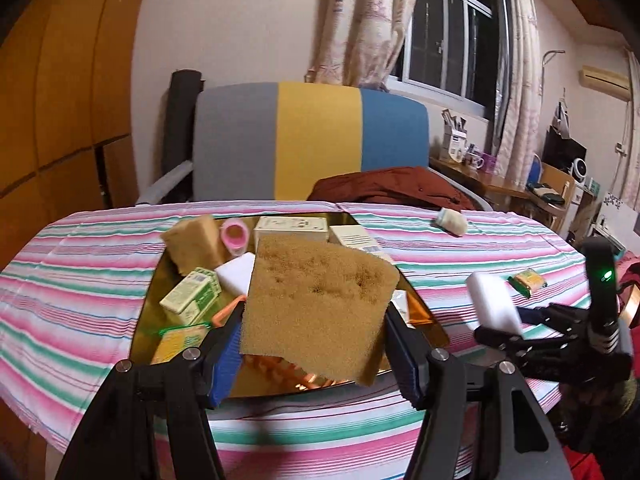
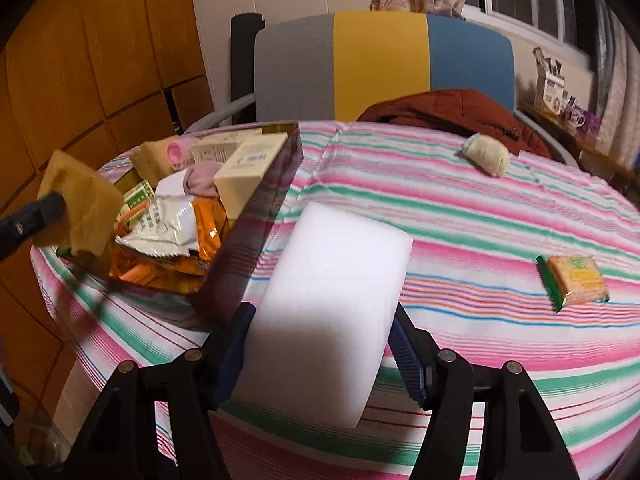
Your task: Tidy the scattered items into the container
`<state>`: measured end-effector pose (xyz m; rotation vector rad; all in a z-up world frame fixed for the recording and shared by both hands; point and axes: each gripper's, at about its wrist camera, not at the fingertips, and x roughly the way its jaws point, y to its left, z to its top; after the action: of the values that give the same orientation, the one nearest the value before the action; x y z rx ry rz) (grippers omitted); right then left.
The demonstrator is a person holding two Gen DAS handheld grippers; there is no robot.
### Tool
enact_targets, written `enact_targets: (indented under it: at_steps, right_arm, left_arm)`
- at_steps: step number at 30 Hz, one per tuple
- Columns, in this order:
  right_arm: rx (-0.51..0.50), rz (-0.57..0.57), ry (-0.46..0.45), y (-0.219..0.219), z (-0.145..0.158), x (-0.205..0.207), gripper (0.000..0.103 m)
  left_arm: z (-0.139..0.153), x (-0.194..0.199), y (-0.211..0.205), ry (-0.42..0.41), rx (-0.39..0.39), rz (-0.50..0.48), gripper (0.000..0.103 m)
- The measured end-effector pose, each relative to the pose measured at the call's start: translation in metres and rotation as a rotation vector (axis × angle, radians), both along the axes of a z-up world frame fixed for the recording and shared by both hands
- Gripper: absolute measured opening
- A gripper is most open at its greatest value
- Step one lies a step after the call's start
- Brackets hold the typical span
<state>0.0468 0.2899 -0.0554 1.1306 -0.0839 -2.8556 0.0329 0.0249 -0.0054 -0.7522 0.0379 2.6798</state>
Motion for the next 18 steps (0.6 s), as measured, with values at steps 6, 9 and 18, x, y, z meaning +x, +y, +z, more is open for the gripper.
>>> enact_targets:
  at_steps: [6,9,18]
  right_arm:
    - [0.013,0.032,0.06,-0.018,0.023,0.003,0.066]
    - [0.019,0.077,0.088,-0.035,0.033,0.0,0.067]
    - [0.024,0.208,0.131,-0.085,0.047,-0.019,0.067]
  left_arm:
    - [0.0,0.0,-0.013,0.014,-0.01,0.051,0.065]
    - [-0.001,0.0,-0.018,0.027,-0.023,0.078,0.065]
    - [-0.004,-0.007,-0.032,0.028,-0.049,0.136,0.065]
